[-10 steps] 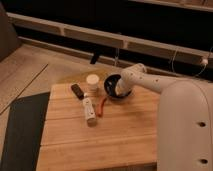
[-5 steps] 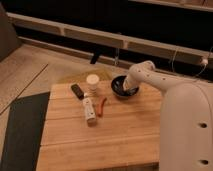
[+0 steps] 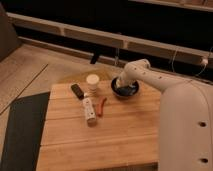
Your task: Place the white sponge in the ceramic bowl
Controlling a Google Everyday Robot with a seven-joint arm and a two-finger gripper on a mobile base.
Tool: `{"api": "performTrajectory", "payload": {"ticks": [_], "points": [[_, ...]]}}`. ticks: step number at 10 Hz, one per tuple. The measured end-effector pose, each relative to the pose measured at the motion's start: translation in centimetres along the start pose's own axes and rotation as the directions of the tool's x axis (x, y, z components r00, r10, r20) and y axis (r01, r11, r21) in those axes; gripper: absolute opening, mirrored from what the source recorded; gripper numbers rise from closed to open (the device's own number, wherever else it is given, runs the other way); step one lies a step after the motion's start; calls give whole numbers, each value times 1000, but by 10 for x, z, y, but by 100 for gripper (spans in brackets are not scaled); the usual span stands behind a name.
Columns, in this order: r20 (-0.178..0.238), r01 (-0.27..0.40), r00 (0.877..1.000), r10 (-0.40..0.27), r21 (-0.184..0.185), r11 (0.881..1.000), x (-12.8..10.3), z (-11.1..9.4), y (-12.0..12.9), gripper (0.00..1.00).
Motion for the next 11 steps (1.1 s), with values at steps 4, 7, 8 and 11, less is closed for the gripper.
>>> {"api": "performTrajectory", "payload": {"ticks": [4, 7, 8, 11], "points": [[0, 0, 1000, 0, 0, 1000, 0, 0, 0, 52], [0, -1, 1000, 1, 0, 1000, 0, 0, 0, 80], [0, -1, 1000, 1, 0, 1000, 0, 0, -1, 80], [0, -1, 1000, 1, 0, 1000, 0, 0, -1, 80]]}}
